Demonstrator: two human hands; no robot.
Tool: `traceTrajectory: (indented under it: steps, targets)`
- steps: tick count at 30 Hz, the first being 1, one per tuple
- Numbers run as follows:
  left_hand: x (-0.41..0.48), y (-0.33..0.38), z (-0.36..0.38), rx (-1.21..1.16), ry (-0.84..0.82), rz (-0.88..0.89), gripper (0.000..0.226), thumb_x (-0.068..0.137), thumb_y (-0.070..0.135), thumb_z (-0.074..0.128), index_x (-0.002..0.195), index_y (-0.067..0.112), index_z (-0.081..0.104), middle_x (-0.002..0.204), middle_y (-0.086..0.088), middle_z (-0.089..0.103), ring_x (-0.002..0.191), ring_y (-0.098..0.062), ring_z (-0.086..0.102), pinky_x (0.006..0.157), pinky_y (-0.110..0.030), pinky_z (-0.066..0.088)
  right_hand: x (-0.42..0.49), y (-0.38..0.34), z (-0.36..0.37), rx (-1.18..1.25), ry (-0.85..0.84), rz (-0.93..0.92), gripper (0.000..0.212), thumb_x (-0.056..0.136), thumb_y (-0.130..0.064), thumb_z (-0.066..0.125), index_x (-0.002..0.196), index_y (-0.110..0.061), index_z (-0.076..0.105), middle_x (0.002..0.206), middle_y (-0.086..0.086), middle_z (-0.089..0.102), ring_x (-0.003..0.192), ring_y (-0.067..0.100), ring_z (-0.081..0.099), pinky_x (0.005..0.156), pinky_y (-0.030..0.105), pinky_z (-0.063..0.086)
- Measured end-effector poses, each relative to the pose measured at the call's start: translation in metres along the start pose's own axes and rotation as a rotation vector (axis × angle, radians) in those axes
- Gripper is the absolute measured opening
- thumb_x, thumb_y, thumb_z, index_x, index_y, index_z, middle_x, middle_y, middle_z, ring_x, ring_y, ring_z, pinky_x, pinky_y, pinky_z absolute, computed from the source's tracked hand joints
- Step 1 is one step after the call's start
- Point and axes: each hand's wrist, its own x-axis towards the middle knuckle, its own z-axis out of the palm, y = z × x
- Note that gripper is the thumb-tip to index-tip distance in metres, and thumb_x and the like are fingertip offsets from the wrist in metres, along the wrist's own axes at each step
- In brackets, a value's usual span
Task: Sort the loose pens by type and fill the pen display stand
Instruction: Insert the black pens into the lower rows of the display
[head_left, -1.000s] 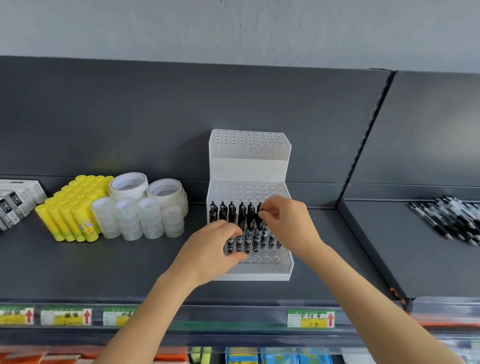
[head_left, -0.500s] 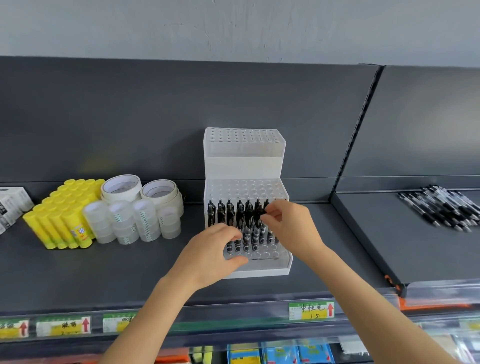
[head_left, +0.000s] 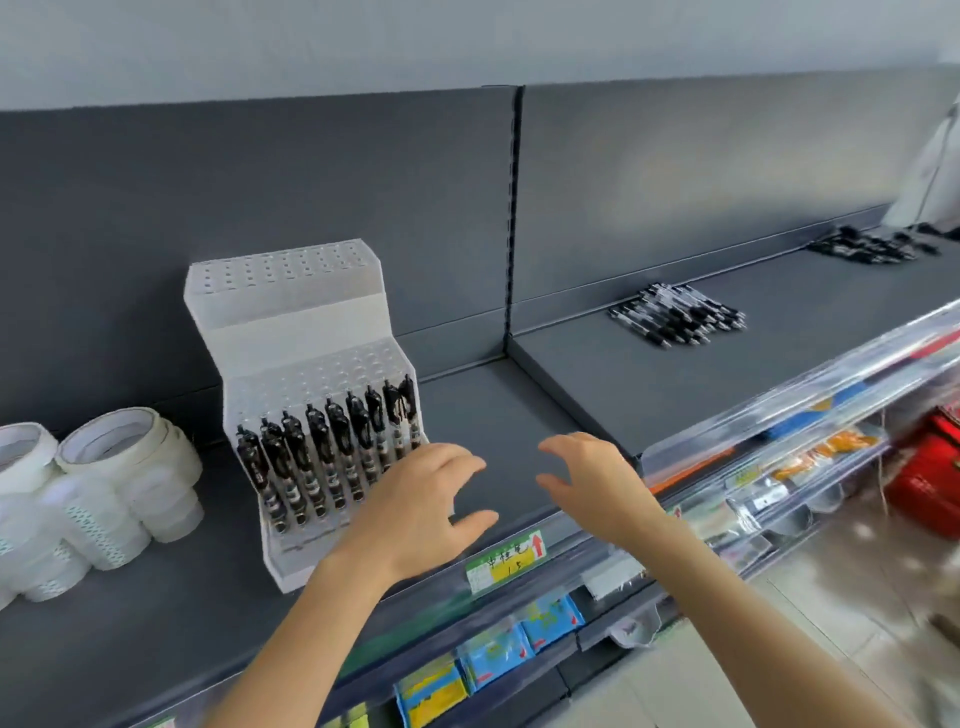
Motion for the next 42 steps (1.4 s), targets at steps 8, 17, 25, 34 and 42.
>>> traceTrajectory:
  steps: [8, 17, 25, 34, 42]
  targets:
    - [0.070, 0.076, 0.032, -0.093, -0.013, 0.080, 0.055, 0.091, 0.048, 0.055, 0.141, 0.031, 0.042, 0.147, 0.016, 0.035, 0.137, 0.000, 0.027, 0.107, -0.017, 0.025, -0.021, 0.097, -0.049, 0.046, 0.099, 0.122, 0.038, 0.093, -0.021, 0.052, 0.131, -0.015, 0.054, 0.128, 0.006, 0.056, 0.108, 0.022, 0.058, 0.089, 0.027, 0.044]
    - [0.179, 0.200, 0.090, -0.071, -0.027, 0.149, 0.051, 0.090, 0.048, 0.057, 0.137, 0.029, 0.048, 0.140, 0.017, 0.041, 0.132, 0.001, 0.032, 0.103, -0.012, 0.024, -0.035, 0.248, -0.124, 0.021, 0.162, 0.159, 0.038, 0.096, -0.022, 0.050, 0.133, -0.016, 0.052, 0.125, 0.004, 0.056, 0.110, 0.022, 0.057, 0.086, 0.026, 0.045]
    - [0.270, 0.289, 0.141, -0.134, -0.064, 0.162, 0.050, 0.088, 0.046, 0.060, 0.134, 0.027, 0.051, 0.134, 0.017, 0.046, 0.127, -0.001, 0.038, 0.100, -0.017, 0.033, -0.059, 0.369, -0.180, 0.031, 0.180, 0.286, 0.042, 0.095, -0.029, 0.053, 0.135, -0.016, 0.050, 0.125, 0.004, 0.055, 0.107, 0.019, 0.055, 0.091, 0.028, 0.045]
    - [0.385, 0.359, 0.193, -0.205, -0.105, 0.219, 0.049, 0.087, 0.046, 0.062, 0.130, 0.026, 0.054, 0.130, 0.015, 0.050, 0.122, -0.004, 0.044, 0.098, -0.021, 0.037, -0.041, 0.479, -0.225, 0.063, 0.244, 0.409, 0.041, 0.094, -0.031, 0.055, 0.132, -0.018, 0.053, 0.129, 0.003, 0.054, 0.107, 0.020, 0.058, 0.092, 0.028, 0.044]
    - [0.525, 0.413, 0.240, -0.292, -0.094, 0.200, 0.048, 0.087, 0.046, 0.062, 0.131, 0.027, 0.054, 0.133, 0.016, 0.047, 0.123, -0.004, 0.043, 0.100, -0.024, 0.038, 0.038, 0.591, -0.289, 0.009, 0.234, 0.409, 0.041, 0.095, -0.029, 0.054, 0.134, -0.016, 0.051, 0.130, 0.003, 0.053, 0.111, 0.021, 0.057, 0.094, 0.029, 0.044]
